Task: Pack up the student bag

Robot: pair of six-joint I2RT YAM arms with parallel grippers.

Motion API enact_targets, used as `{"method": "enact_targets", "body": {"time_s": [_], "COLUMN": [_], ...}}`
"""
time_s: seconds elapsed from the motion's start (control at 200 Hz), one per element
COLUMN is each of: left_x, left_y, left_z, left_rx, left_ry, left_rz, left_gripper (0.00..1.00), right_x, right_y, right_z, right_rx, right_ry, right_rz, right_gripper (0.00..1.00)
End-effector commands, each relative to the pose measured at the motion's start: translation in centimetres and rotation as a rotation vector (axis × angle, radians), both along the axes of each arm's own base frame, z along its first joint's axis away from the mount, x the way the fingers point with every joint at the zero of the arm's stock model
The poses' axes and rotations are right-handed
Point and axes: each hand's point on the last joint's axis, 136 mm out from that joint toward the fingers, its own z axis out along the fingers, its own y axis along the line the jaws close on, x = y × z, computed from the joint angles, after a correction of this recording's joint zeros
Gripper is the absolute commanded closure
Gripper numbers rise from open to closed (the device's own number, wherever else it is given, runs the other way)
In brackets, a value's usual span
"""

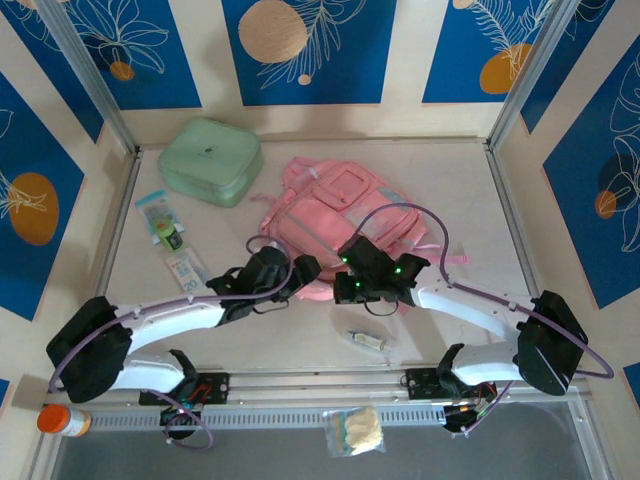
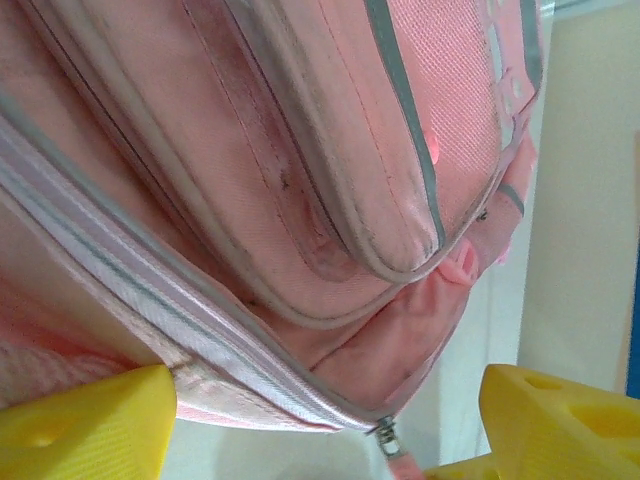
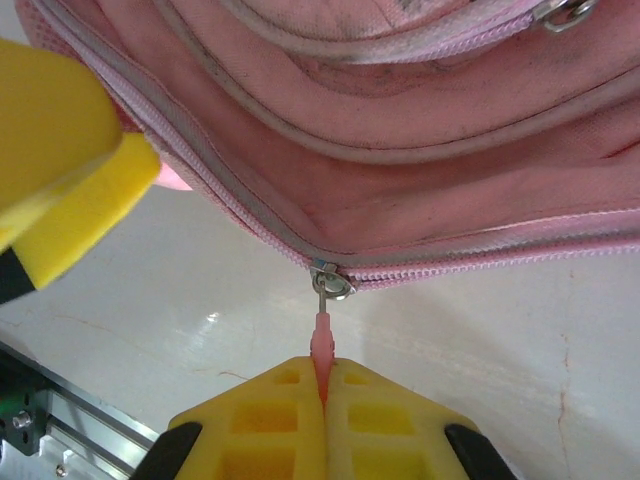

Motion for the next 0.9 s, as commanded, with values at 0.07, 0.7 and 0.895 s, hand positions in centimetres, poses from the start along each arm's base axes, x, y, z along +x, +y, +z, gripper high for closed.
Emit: {"method": "enact_targets", "body": {"time_s": [0.07, 0.7, 0.895], "left_x": [0.9, 0.1, 0.2], "left_y": [-0.7, -1.2, -0.2], "left_z": [-0.5, -5.7, -6.4], "left_rx": [-0.072, -0.031, 0.024], "left_ry": [0.040, 0.133, 0.128], "left_rz": [0.176, 0.279, 0.293], "left_gripper": [0.21, 0.42, 0.70], "right_x": [0.0, -0.1, -0.1], "right_y": [0.4, 0.3, -0.3], "right_z": [0.1, -0.6, -0.5], "right_rx": [0.002, -0.034, -0.053], "right_ry": [-0.013, -0.013, -0.024], "right_rz": [0.013, 0.010, 0.002], "right_gripper": [1.00, 1.00, 1.00]}}
